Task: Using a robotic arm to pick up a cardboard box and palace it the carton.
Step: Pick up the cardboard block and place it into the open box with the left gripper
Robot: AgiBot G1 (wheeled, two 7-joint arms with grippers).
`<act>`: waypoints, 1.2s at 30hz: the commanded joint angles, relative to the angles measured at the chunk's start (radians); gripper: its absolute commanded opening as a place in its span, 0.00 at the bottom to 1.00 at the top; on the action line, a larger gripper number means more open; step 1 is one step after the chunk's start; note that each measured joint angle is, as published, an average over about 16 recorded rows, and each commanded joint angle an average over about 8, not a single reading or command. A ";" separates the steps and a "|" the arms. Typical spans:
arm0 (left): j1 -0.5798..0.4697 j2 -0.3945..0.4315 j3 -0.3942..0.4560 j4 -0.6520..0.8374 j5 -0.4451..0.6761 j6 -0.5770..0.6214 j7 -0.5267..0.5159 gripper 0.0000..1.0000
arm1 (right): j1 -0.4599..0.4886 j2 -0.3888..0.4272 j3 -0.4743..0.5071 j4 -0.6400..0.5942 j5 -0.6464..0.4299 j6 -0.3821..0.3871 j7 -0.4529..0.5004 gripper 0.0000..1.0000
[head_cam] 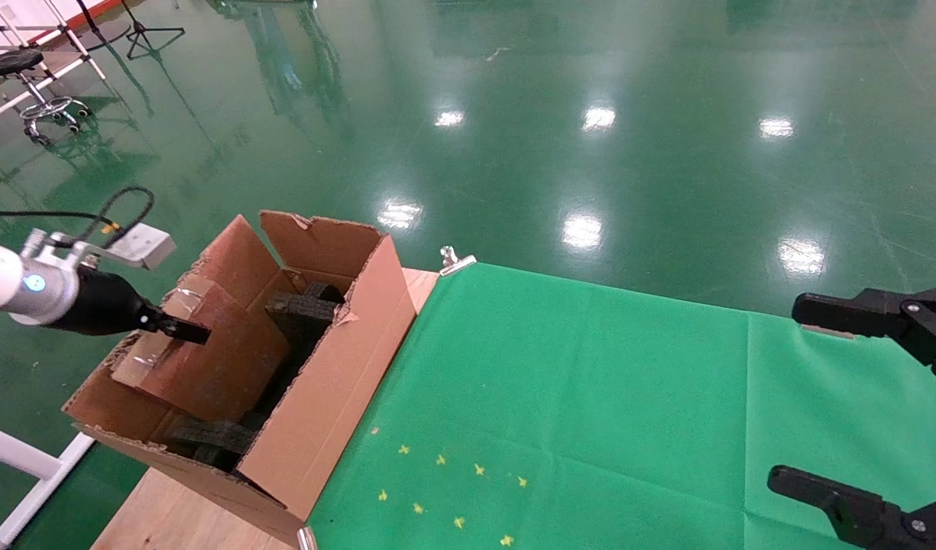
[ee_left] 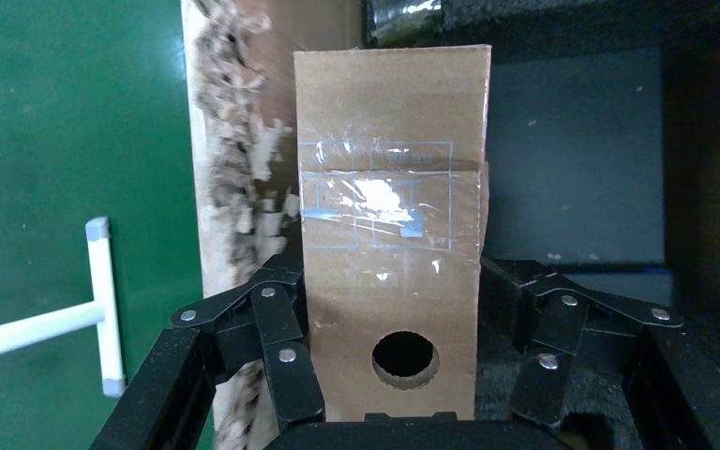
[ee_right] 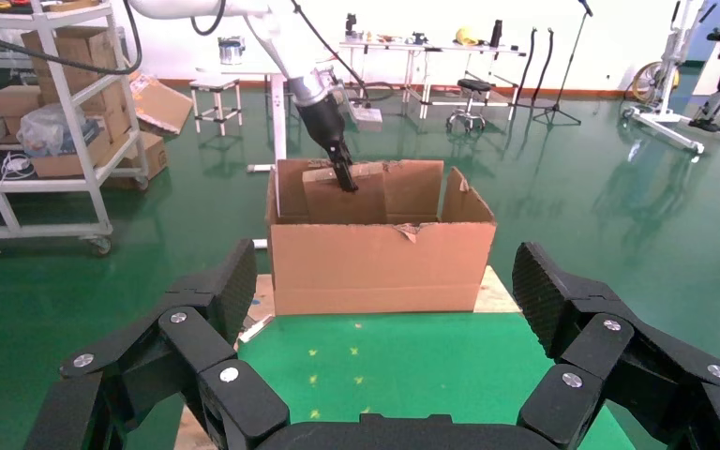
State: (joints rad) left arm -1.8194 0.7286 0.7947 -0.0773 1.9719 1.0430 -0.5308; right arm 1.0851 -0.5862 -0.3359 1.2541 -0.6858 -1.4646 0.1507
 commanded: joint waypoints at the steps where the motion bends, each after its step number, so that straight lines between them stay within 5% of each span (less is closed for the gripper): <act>1: 0.013 0.016 0.002 0.022 0.002 -0.020 0.001 0.00 | 0.000 0.000 0.000 0.000 0.000 0.000 0.000 1.00; 8: 0.067 0.058 -0.004 0.049 -0.005 -0.144 -0.011 0.00 | 0.000 0.000 0.000 0.000 0.000 0.000 0.000 1.00; 10: 0.078 0.067 -0.006 0.054 -0.008 -0.164 -0.013 0.08 | 0.000 0.000 0.000 0.000 0.000 0.000 0.000 1.00; 16: 0.098 0.083 -0.011 0.068 -0.015 -0.188 -0.015 0.81 | 0.000 0.000 0.000 0.000 0.000 0.000 0.000 1.00; 18: 0.102 0.086 -0.012 0.071 -0.016 -0.191 -0.015 0.98 | 0.000 0.000 0.000 0.000 0.000 0.000 0.000 1.00; 36: 0.095 0.080 -0.011 0.064 -0.014 -0.187 -0.015 1.00 | 0.000 0.000 0.000 0.000 0.000 0.000 0.000 1.00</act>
State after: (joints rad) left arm -1.7244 0.8086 0.7837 -0.0137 1.9575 0.8561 -0.5457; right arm 1.0849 -0.5860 -0.3360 1.2538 -0.6855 -1.4644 0.1506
